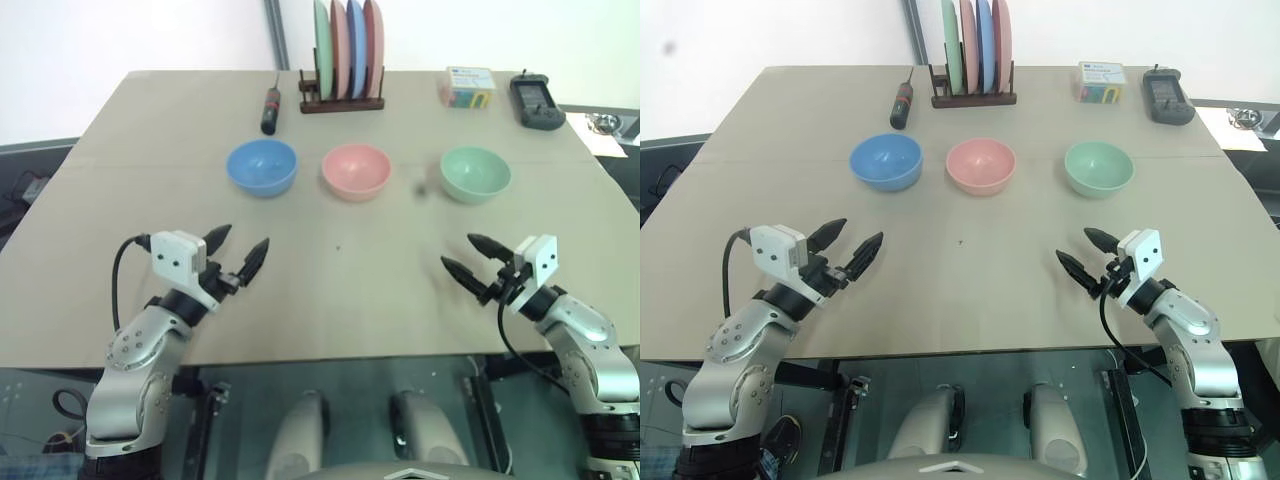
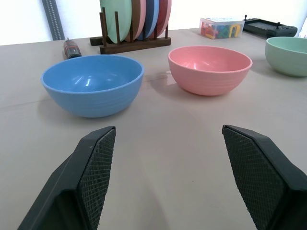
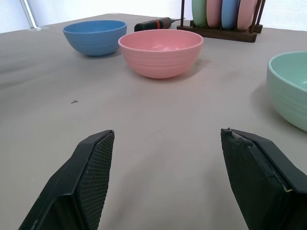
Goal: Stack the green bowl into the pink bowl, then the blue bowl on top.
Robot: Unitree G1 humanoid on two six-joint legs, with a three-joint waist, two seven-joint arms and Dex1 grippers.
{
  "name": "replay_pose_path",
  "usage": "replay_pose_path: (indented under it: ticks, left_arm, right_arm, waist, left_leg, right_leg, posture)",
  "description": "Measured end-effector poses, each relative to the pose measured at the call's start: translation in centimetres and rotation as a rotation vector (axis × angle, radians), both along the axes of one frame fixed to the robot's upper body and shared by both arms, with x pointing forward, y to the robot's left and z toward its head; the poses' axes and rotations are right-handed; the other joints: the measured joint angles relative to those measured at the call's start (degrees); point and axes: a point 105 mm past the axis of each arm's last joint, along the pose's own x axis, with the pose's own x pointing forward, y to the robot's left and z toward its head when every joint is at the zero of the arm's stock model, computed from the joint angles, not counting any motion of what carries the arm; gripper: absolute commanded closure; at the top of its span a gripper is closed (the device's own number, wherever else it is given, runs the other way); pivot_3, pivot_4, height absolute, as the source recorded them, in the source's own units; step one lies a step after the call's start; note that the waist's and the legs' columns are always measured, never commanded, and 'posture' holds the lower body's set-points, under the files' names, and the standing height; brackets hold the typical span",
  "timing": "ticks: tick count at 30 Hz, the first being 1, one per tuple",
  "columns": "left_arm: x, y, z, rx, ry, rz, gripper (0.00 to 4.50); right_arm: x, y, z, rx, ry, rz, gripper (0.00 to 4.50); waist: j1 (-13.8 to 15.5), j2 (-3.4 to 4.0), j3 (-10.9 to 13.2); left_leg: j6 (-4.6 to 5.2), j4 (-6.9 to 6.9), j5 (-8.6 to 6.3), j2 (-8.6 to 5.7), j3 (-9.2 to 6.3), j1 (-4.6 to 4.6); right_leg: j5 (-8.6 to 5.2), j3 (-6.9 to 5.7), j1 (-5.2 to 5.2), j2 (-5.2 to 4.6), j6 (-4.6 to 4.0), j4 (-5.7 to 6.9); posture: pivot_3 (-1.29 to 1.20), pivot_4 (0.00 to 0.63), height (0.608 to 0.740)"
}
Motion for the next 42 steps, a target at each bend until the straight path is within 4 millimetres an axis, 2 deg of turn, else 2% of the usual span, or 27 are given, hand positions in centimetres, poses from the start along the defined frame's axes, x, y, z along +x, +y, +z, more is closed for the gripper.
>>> replay_pose_path:
  ticks: [28, 32, 35, 36, 38, 41, 42]
  left_arm:
    - [-0.6, -0.8, 0.0, -0.039, -0.005, -0.027, 0.74]
    - [-1.7, -2.4, 0.7, -0.076, -0.045, -0.157, 0.74]
    - [-2.2, -2.8, 1.1, -0.103, -0.067, -0.200, 0.74]
    - [-2.6, -2.7, 1.1, -0.115, -0.074, -0.215, 0.74]
    - [-2.9, -2.7, 1.4, -0.123, -0.089, -0.228, 0.74]
    - [-3.3, -2.5, 1.1, -0.131, -0.087, -0.225, 0.74]
    - [-3.6, -2.4, 0.7, -0.141, -0.077, -0.218, 0.74]
  right_arm:
    - [0.4, 0.2, 0.4, -0.051, -0.009, 0.040, 0.78]
    - [2.1, 1.5, 1.6, -0.175, -0.057, 0.086, 0.78]
    - [3.4, 3.1, 2.8, -0.250, -0.083, 0.144, 0.78]
    - [4.4, 4.8, 4.0, -0.279, -0.114, 0.201, 0.78]
    - [4.8, 6.3, 5.4, -0.290, -0.160, 0.245, 0.78]
    - [5.8, 9.8, 6.7, -0.356, -0.223, 0.338, 0.78]
    - [6.5, 11.7, 7.2, -0.390, -0.244, 0.383, 0.78]
  waist:
    - [0.0, 0.00, 0.0]
    - [-0.3, 0.00, 0.0]
    - [-0.3, 0.00, 0.0]
    - [-0.5, 0.01, 0.0]
    - [-0.3, -0.02, 0.0]
    - [-0.3, -0.02, 0.0]
    - [-0.3, -0.02, 0.0]
  left_leg:
    - [0.00, 0.02, 0.00, 0.00, 0.01, 0.01]
    - [0.00, 0.04, 0.00, 0.02, 0.07, 0.04]
    - [0.00, 0.05, 0.00, 0.02, 0.06, 0.04]
    - [0.00, 0.08, 0.00, 0.04, 0.12, 0.04]
    - [0.00, 0.08, 0.00, 0.04, 0.04, 0.03]
    - [0.00, 0.07, 0.00, 0.04, 0.05, 0.00]
    - [0.00, 0.07, 0.00, 0.04, 0.06, -0.01]
  right_leg:
    - [0.08, 0.01, 0.00, 0.00, -0.12, 0.01]
    - [0.07, 0.07, -0.01, 0.02, -0.12, 0.03]
    - [0.08, 0.07, -0.02, 0.03, -0.13, 0.05]
    - [0.08, 0.11, -0.03, 0.05, -0.13, 0.06]
    - [0.08, 0.05, -0.03, 0.06, -0.13, 0.08]
    - [0.09, 0.05, -0.04, 0.06, -0.13, 0.04]
    - [0.10, 0.06, -0.04, 0.05, -0.12, 0.03]
  posture:
    - [0.00, 0.150, 0.740]
    - [0.00, 0.150, 0.740]
    - [0.00, 0.150, 0.740]
    - [0.00, 0.150, 0.740]
    - [0.00, 0.150, 0.740]
    - [0.00, 0.150, 0.740]
    - [0.00, 0.150, 0.740]
